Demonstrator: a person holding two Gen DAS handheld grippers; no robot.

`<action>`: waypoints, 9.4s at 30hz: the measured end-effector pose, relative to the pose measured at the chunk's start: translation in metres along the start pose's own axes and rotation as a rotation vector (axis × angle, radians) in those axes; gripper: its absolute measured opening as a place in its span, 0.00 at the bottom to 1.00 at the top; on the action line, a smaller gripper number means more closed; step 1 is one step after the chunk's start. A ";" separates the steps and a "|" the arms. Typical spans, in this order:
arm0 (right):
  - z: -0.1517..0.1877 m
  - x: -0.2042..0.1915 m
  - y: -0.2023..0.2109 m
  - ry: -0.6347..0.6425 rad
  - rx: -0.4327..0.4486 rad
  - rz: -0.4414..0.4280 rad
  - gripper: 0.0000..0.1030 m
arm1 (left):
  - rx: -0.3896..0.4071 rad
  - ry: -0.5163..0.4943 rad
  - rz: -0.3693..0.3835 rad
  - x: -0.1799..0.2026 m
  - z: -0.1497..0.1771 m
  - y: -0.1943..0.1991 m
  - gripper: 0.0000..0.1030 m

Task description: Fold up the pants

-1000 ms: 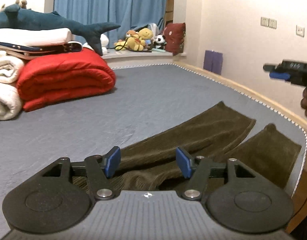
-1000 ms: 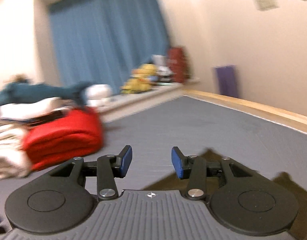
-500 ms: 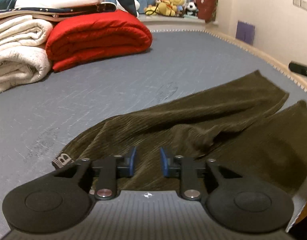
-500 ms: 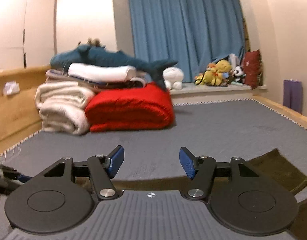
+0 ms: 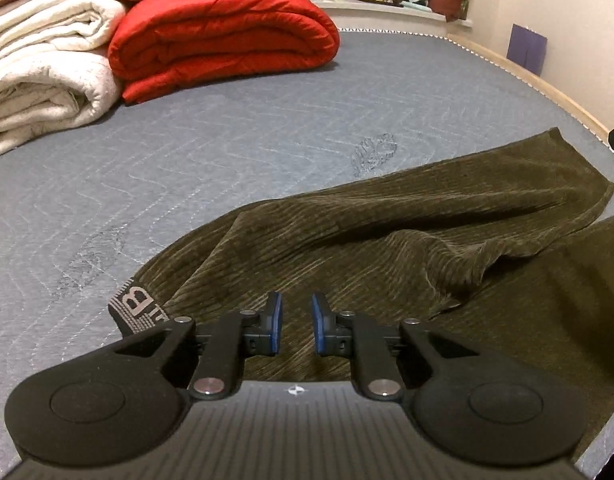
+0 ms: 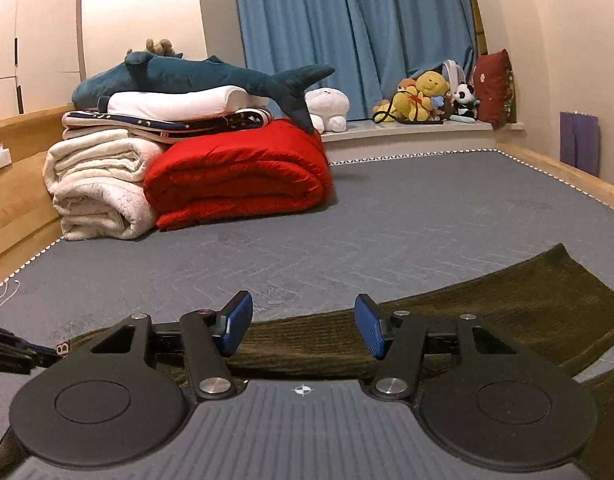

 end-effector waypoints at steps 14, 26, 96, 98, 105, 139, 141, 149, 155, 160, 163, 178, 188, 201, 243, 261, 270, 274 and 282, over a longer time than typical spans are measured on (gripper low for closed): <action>0.037 -0.019 -0.012 0.204 -0.154 0.026 0.60 | -0.217 0.075 0.041 -0.034 0.029 -0.074 0.28; 0.027 -0.003 -0.007 0.151 -0.156 0.026 0.69 | 0.031 0.273 -0.135 -0.090 -0.003 -0.051 0.45; 0.019 0.084 -0.002 -0.278 -0.280 0.268 0.70 | 0.081 -0.480 0.042 0.039 0.097 0.062 0.37; 0.019 0.086 -0.002 -0.308 -0.278 0.255 0.70 | 0.160 -0.388 0.057 0.042 0.078 0.072 0.59; 0.019 0.091 -0.004 -0.325 -0.262 0.259 0.70 | 0.158 -0.498 0.036 0.089 0.055 0.032 0.60; 0.003 0.096 -0.056 -0.370 -0.229 0.201 0.39 | 0.144 -0.531 0.021 0.095 0.042 0.002 0.09; 0.003 0.095 -0.056 -0.376 -0.229 0.195 0.40 | 0.177 -0.521 0.022 0.092 0.040 0.014 0.09; 0.006 0.098 -0.052 -0.412 -0.251 0.148 0.44 | 0.304 -0.607 0.134 0.077 0.063 0.088 0.08; -0.001 0.116 -0.034 -0.431 -0.232 0.168 0.54 | 0.193 -0.735 0.327 0.069 0.115 0.100 0.09; -0.004 0.144 -0.035 -0.463 -0.234 0.222 0.57 | 0.107 -0.789 0.300 0.077 0.129 0.077 0.20; -0.004 0.163 -0.038 -0.517 -0.230 0.256 0.57 | 0.180 -0.690 0.311 0.073 0.111 0.085 0.43; 0.000 0.182 -0.040 -0.586 -0.198 0.301 0.57 | 0.190 -0.512 0.355 0.113 0.060 0.045 0.39; 0.002 0.206 -0.041 -0.628 -0.160 0.302 0.57 | 0.164 -0.549 0.419 0.149 0.038 0.020 0.38; 0.031 0.256 -0.077 -0.815 -0.201 0.297 0.38 | 0.063 -0.749 0.350 0.205 0.059 -0.028 0.44; 0.108 0.351 0.117 -1.087 -0.168 0.407 0.46 | 0.193 -0.855 0.580 0.198 0.096 0.035 0.40; 0.108 0.366 0.141 -1.117 0.045 0.623 0.18 | 0.195 -0.886 0.529 0.194 0.094 0.023 0.40; 0.124 0.344 0.116 -1.040 -0.151 0.644 0.18 | 0.204 -0.880 0.532 0.197 0.089 0.020 0.40; 0.104 0.333 0.098 -0.951 -0.136 0.608 0.17 | 0.194 -0.879 0.526 0.197 0.089 0.018 0.44; 0.086 0.352 0.053 -0.919 0.014 0.375 0.17 | 0.183 -0.888 0.518 0.196 0.092 0.016 0.49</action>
Point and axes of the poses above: each gripper's, at about its wrist camera, not at the fingertips, and y roughly against the way its jaws point, x to its right, z to its underside, the point moved 1 cm from there along -y, roughly the way its jaws point, and after that the axes turned 5 degrees about -y, right-handed, at the moved point
